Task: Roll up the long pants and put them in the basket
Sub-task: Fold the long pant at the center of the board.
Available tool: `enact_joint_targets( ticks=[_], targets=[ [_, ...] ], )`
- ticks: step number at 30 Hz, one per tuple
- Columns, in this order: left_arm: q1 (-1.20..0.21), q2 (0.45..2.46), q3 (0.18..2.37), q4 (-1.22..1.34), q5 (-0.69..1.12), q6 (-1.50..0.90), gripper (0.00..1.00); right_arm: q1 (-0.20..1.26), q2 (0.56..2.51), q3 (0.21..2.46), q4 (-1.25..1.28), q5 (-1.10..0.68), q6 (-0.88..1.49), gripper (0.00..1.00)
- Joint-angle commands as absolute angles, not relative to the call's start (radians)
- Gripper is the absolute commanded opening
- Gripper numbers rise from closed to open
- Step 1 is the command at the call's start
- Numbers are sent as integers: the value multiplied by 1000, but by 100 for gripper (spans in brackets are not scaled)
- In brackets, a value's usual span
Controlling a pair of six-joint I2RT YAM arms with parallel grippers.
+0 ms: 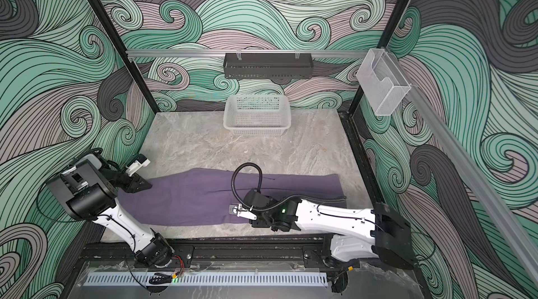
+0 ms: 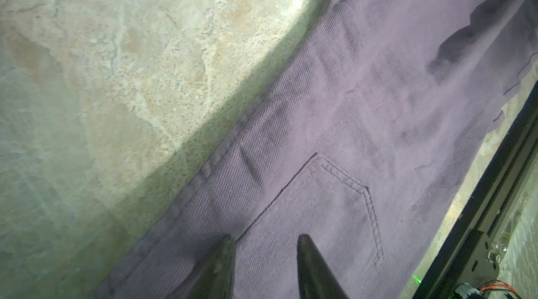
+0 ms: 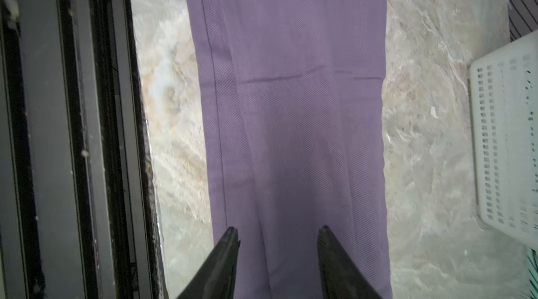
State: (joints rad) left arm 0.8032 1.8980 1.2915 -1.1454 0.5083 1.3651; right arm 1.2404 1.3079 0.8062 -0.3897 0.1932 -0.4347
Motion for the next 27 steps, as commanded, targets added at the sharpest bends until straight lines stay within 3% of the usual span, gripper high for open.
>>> enact_joint_targets(
  ticks=[1, 12, 27],
  targets=[
    [815, 1916, 1307, -1131, 482, 1335, 37, 1241, 1365, 819, -272, 125, -414, 46],
    [815, 1947, 1316, -1117, 441, 1326, 35, 1198, 1433, 724, -179, 154, -332, 35],
    [815, 1970, 1309, -1098, 433, 1304, 34, 1172, 1608, 785, -183, 241, -403, 35]
  ],
)
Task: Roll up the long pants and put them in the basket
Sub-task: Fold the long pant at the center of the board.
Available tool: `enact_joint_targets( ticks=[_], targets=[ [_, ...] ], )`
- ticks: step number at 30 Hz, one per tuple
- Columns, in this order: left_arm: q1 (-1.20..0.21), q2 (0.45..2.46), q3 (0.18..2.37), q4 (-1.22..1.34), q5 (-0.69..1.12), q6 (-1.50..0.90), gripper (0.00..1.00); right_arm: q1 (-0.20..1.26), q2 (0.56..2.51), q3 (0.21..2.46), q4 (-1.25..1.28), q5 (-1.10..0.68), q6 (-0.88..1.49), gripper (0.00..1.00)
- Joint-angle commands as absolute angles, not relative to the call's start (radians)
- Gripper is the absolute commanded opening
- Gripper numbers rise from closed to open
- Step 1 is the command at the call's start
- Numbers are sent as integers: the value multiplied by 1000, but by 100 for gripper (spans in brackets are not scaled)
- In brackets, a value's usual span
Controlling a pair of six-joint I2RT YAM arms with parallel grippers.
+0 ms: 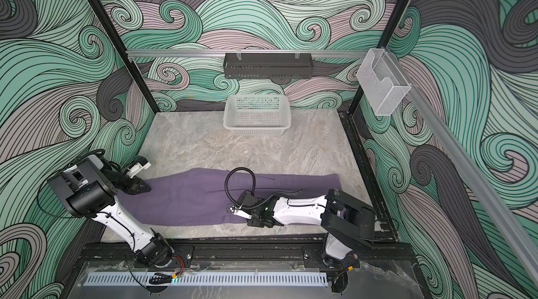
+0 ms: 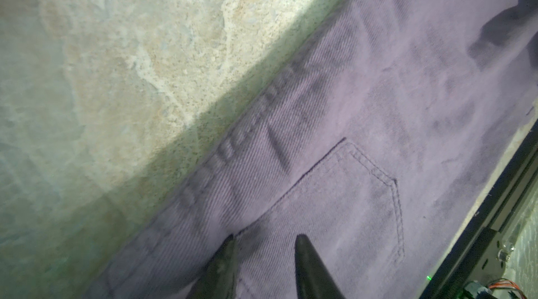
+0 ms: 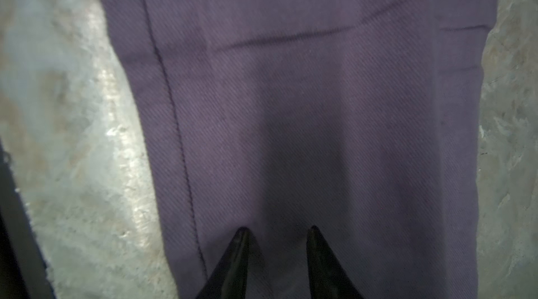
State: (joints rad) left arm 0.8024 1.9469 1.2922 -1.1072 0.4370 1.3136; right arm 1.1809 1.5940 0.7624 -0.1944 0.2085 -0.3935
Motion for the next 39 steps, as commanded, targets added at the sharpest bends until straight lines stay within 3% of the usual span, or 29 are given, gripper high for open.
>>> enact_joint_targets(
  ticks=[1, 5, 13, 28, 30, 32, 34, 36, 39],
  targets=[
    [815, 1969, 1308, -1097, 433, 1305, 34, 1172, 1612, 786, -184, 243, -402, 33],
    [815, 1971, 1302, -1094, 433, 1304, 34, 1169, 1618, 791, -185, 246, -402, 28],
    [815, 1976, 1299, -1092, 439, 1298, 34, 1167, 1595, 815, -249, 231, -419, 0],
    [815, 1982, 1296, -1086, 440, 1288, 34, 1189, 1503, 931, -574, 41, -391, 0],
    [815, 1985, 1295, -1086, 440, 1285, 34, 1192, 1534, 933, -591, 44, -390, 3],
    [815, 1988, 1294, -1086, 437, 1285, 34, 1193, 1564, 938, -600, 50, -382, 20],
    [815, 1991, 1295, -1087, 432, 1287, 34, 1192, 1580, 952, -607, 52, -376, 25],
    [815, 1988, 1292, -1079, 422, 1290, 34, 1190, 1587, 969, -611, 72, -358, 38],
    [815, 1988, 1290, -1066, 407, 1292, 34, 1168, 1571, 990, -619, 76, -331, 41]
  ],
)
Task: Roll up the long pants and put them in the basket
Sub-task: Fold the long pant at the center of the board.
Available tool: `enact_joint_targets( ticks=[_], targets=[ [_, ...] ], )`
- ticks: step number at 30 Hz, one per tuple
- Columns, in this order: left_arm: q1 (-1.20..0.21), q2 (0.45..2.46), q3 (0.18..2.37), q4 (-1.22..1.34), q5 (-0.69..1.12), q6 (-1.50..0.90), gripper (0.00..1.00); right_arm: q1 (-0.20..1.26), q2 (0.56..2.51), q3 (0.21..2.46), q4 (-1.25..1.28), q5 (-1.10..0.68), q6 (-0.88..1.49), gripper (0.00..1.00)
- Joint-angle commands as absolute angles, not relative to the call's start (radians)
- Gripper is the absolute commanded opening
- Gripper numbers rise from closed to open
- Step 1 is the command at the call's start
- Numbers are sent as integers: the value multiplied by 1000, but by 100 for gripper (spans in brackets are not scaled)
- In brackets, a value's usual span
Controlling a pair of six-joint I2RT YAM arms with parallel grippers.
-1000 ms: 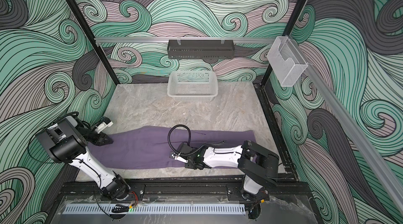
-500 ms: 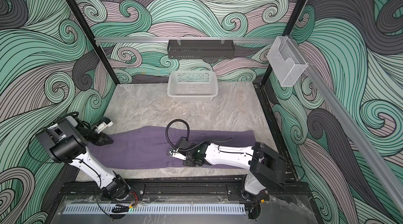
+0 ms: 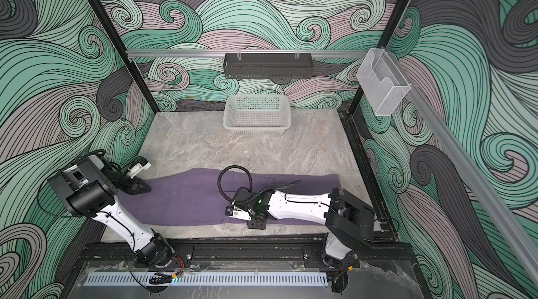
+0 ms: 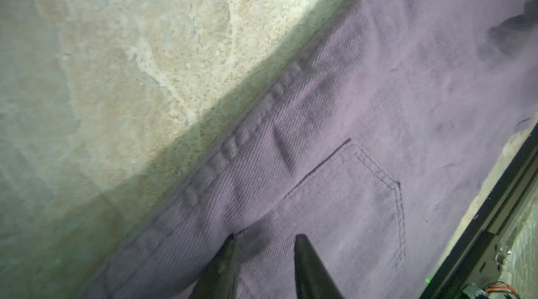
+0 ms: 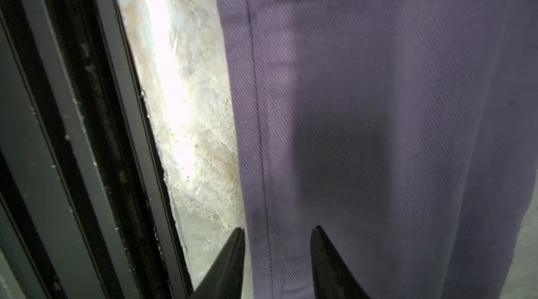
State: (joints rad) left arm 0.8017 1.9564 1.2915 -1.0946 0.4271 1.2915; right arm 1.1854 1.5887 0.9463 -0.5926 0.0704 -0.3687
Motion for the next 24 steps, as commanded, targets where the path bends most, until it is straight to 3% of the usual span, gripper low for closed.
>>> enact_joint_targets(
  ticks=[1, 4, 9, 15, 24],
  targets=[
    [815, 1989, 1292, -1067, 407, 1291, 33, 1154, 1559, 996, -618, 72, -314, 42],
    [815, 1987, 1300, -1080, 408, 1301, 33, 1058, 1514, 1003, -601, 29, -234, 49],
    [815, 1983, 1309, -1078, 408, 1304, 33, 750, 1487, 1007, -580, -159, -26, 56],
    [815, 1987, 1313, -1080, 416, 1301, 33, 439, 1610, 1006, -488, -607, 270, 53],
    [816, 1964, 1259, -1034, 376, 1304, 33, 377, 1708, 1049, -638, -620, 247, 53]
  ],
)
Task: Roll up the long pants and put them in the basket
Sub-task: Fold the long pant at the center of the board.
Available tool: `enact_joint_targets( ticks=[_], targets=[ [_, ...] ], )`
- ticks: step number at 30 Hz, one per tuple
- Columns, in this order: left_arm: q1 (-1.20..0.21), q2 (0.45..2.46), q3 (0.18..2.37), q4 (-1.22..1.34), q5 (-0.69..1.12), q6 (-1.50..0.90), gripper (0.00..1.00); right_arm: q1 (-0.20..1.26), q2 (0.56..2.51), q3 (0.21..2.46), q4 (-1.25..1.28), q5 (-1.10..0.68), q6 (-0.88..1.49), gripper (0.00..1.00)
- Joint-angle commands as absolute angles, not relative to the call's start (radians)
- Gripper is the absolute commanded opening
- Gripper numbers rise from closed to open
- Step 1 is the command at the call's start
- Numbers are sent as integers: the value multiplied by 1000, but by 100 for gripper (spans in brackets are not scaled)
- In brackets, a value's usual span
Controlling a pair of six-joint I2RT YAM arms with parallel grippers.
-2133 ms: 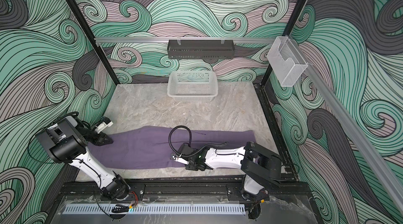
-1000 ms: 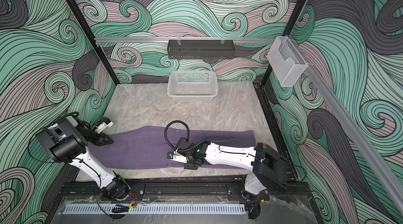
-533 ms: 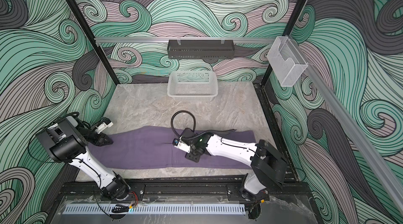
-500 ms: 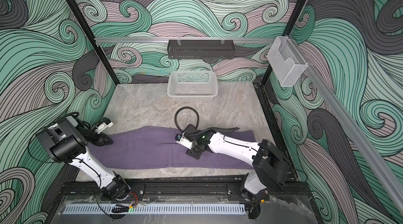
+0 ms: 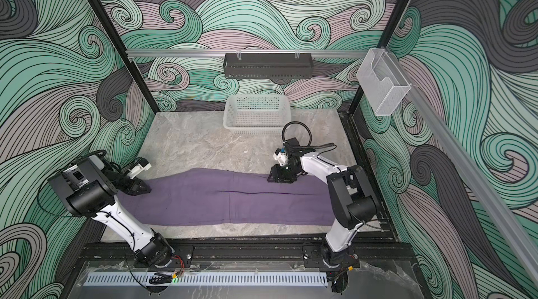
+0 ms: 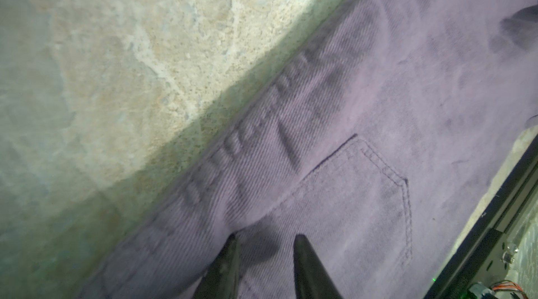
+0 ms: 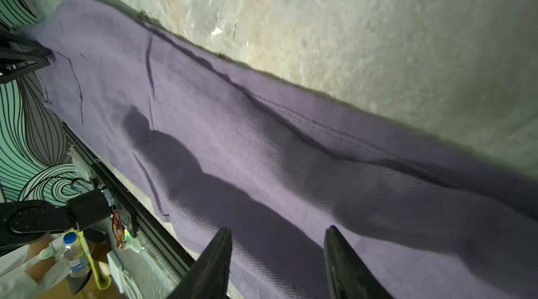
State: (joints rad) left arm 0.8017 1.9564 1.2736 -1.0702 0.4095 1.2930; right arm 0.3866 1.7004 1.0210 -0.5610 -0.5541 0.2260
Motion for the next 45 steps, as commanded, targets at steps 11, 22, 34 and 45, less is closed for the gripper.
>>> enact_joint_targets(
  ticks=[11, 22, 34, 45],
  targets=[
    [816, 1985, 1283, -1043, 382, 1296, 32, 259, 1847, 978, -613, -591, 335, 54],
    [816, 1963, 1283, -1027, 393, 1273, 32, 136, 2018, 1326, -688, -505, 232, 62],
    [794, 1989, 1324, -1013, 414, 1218, 32, 581, 1645, 1330, -895, 217, -343, 92],
    [758, 2009, 1321, -990, 429, 1183, 32, 877, 1174, 878, -695, 190, -591, 48]
  ],
)
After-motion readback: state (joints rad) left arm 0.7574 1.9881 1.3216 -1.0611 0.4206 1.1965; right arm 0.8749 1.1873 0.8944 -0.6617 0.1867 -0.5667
